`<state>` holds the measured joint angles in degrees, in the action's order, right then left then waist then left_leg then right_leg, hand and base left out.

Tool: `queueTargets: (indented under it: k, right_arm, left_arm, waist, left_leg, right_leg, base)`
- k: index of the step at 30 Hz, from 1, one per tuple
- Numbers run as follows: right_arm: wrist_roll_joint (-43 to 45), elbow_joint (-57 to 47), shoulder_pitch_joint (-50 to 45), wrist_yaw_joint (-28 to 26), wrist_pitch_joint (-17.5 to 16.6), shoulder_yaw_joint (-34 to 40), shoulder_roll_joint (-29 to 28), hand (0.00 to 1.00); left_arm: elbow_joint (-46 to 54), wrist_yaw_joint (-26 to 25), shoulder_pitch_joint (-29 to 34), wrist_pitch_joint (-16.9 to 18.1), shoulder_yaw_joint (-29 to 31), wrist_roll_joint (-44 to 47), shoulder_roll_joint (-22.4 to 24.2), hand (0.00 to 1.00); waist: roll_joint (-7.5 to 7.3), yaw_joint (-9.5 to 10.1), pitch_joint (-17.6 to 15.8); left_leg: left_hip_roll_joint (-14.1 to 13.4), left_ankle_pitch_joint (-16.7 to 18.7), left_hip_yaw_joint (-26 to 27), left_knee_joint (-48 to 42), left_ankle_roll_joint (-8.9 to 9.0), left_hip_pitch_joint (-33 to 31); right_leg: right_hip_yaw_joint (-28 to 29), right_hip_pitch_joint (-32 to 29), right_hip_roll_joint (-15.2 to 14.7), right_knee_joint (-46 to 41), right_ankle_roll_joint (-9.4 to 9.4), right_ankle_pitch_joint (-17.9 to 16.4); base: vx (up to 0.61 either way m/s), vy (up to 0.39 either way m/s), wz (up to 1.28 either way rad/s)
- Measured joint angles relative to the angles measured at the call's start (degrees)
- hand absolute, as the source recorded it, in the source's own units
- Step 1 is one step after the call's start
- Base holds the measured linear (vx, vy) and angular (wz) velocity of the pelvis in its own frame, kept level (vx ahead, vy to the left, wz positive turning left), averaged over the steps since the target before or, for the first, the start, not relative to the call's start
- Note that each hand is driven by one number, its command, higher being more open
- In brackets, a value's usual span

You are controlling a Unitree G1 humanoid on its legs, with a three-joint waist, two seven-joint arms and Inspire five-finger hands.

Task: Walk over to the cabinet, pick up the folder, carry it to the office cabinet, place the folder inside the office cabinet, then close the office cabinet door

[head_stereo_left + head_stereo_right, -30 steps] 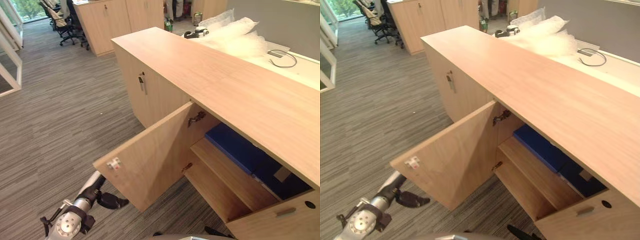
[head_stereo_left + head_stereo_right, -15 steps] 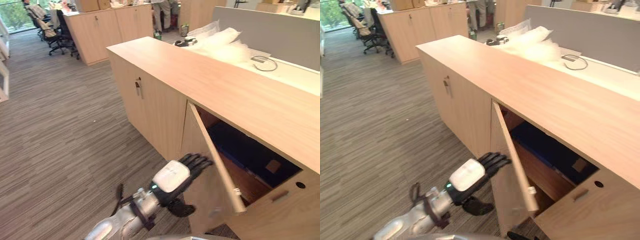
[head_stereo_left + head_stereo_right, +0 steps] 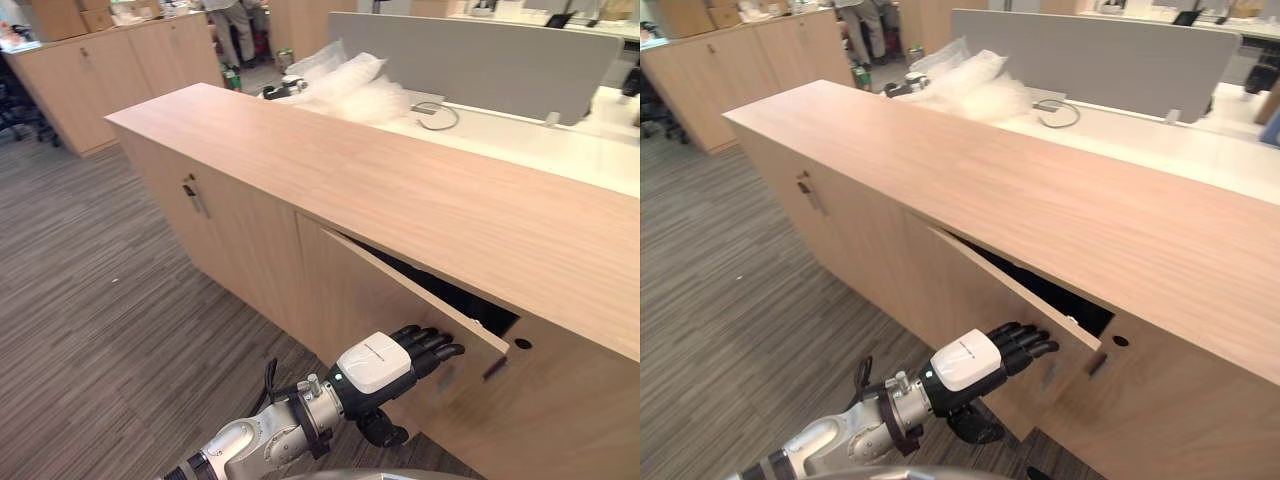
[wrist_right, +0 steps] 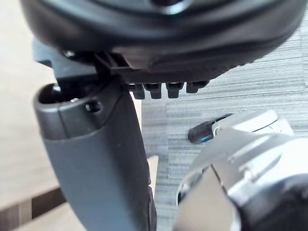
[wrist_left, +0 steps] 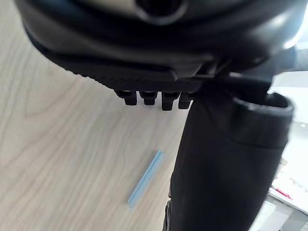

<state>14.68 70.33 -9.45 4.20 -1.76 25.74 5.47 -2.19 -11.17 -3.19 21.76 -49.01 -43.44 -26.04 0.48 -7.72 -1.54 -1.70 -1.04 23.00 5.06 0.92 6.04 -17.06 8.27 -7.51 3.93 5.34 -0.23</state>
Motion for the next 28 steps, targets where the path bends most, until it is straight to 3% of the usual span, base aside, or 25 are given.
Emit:
queueTargets:
  k: [4,7,8,9,10,11,12,13,15,16,20,24,28]
  right_arm:
    - [-0.1,0.4,-0.6,0.4,0.8,6.2,-0.8,1.0]
    - [0.0,0.1,-0.3,0.6,1.0,7.3,-1.1,1.0]
    - [0.0,0.1,-0.2,0.6,1.1,7.4,-0.8,1.0]
    - [0.0,-0.1,0.0,0.5,1.2,7.4,-0.8,1.0]
    - [-0.1,-0.6,0.4,0.4,1.4,7.1,-0.8,1.0]
    - [-0.2,-0.8,0.7,0.2,1.5,6.8,-0.8,1.0]
    - [-1.4,-0.8,1.1,0.1,2.0,6.2,-0.8,1.0]
    - [-1.8,-0.9,1.2,0.0,2.3,4.5,-0.8,1.0]
    - [-2.7,-1.3,1.3,-0.6,2.3,1.5,-0.6,1.0]
    - [-3.0,-2.1,1.4,-1.0,2.4,0.7,-0.2,1.0]
    - [-3.4,-3.4,0.1,-1.4,2.1,-2.7,-1.4,1.0]
    - [-3.5,-3.7,-1.2,-1.0,1.2,-4.1,-1.3,1.0]
    - [-4.2,-3.0,-1.5,-1.1,0.9,-4.3,-0.7,1.0]
  left_arm:
    - [-4.2,2.2,0.0,-0.7,0.3,0.2,0.8,1.0]
    - [-8.6,4.8,2.2,-1.4,5.1,2.2,3.8,1.0]
    - [-9.5,8.2,4.3,-2.3,9.5,8.7,5.7,1.0]
    - [-10.0,9.4,4.8,-2.6,10.9,11.5,6.7,1.0]
    - [-12.4,11.9,5.0,-4.4,14.2,17.3,9.5,1.0]
    - [-14.3,12.6,5.0,-5.2,16.0,19.5,10.8,1.0]
    - [-19.8,13.5,4.9,-7.4,20.4,24.0,13.6,1.0]
    - [-23.4,13.6,5.0,-8.8,23.1,26.6,14.7,1.0]
    - [-29.7,13.2,5.4,-11.8,29.3,30.1,15.9,1.0]
    - [-31.9,12.5,6.0,-12.8,32.5,31.5,16.2,1.0]
    - [-37.6,7.7,11.1,-15.3,43.3,37.7,15.2,1.0]
    - [-42.7,6.3,13.5,-14.9,48.4,47.8,15.3,1.0]
    - [-52.8,8.5,12.3,-14.2,50.5,57.8,16.9,1.0]
  waist:
    - [-0.8,-1.73,-1.1]
    - [-0.28,-1.91,-3.2]
    - [0.64,-1.41,-3.7]
    - [0.88,-1.22,-3.8]
    - [1.44,-0.79,-4.2]
    - [1.68,-0.64,-4.4]
    - [2.11,-0.26,-4.7]
    - [2.2,0.12,-4.8]
    - [2.61,1.26,-5.0]
    - [3.87,1.73,-5.5]
    - [1.06,3.57,-5.2]
    - [0.66,4.15,-3.5]
    - [1.66,4.09,-2.4]
  left_leg:
    - [-2.0,2.2,4.4,-3.0,1.0,1.3]
    - [-7.9,10.2,8.9,-17.8,2.17,-1.3]
    - [-11.2,12.9,8.3,-26.0,1.78,-4.0]
    - [-11.9,13.1,6.6,-28.7,1.44,-5.3]
    - [-12.1,13.1,0.5,-33.0,1.36,-8.1]
    - [-11.7,13.3,-3.1,-34.5,1.2,-9.5]
    - [-9.2,15.3,-13.7,-35.4,1.31,-11.0]
    - [-7.0,16.5,-20.5,-35.0,1.9,-11.0]
    - [-3.5,17.6,-30.9,-31.3,2.69,-10.5]
    - [-3.5,18.0,-33.9,-28.1,3.39,-9.4]
    - [-1.6,17.3,-28.9,-24.9,1.84,-6.3]
    - [-0.3,15.0,-27.8,-18.3,1.18,-2.7]
    - [-1.1,13.6,-27.0,-14.3,1.46,0.1]
  right_leg:
    - [4.6,-0.1,1.1,-0.5,-0.42,0.3]
    - [10.2,-0.6,3.0,-2.1,-1.34,0.0]
    - [14.0,-2.6,4.6,-3.6,-2.08,-0.8]
    - [15.4,-3.5,4.9,-4.2,-2.18,-0.8]
    - [17.7,-5.3,5.2,-5.7,-2.25,-0.9]
    - [18.8,-5.8,5.3,-6.3,-2.26,-0.9]
    - [21.4,-7.0,5.5,-6.9,-2.32,-0.7]
    - [23.1,-7.4,5.5,-7.1,-2.19,-0.4]
    - [26.3,-8.3,6.0,-7.3,-1.64,0.3]
    - [27.3,-8.2,7.1,-7.1,-0.85,0.6]
    - [30.3,-7.6,4.7,-6.2,0.01,1.4]
    - [30.2,-7.1,3.4,-4.9,0.08,1.5]
    - [30.0,-6.8,3.9,-4.4,0.05,1.5]
  base:
    - [-0.01,-0.026,-0.63]
    - [-0.01,-0.088,-1.02]
    - [-0.01,-0.06,-1.02]
    - [-0.03,-0.063,-1.25]
    - [-0.02,-0.024,-0.81]
    - [-0.03,0.016,-0.99]
    - [-0.02,0.1,-0.85]
    - [-0.02,0.137,-0.87]
    - [-0.02,0.204,-0.87]
    - [-0.01,0.269,-0.91]
    - [0.05,0.184,-0.44]
    - [0.1,0.048,-0.15]
    - [0.09,-0.036,-0.08]
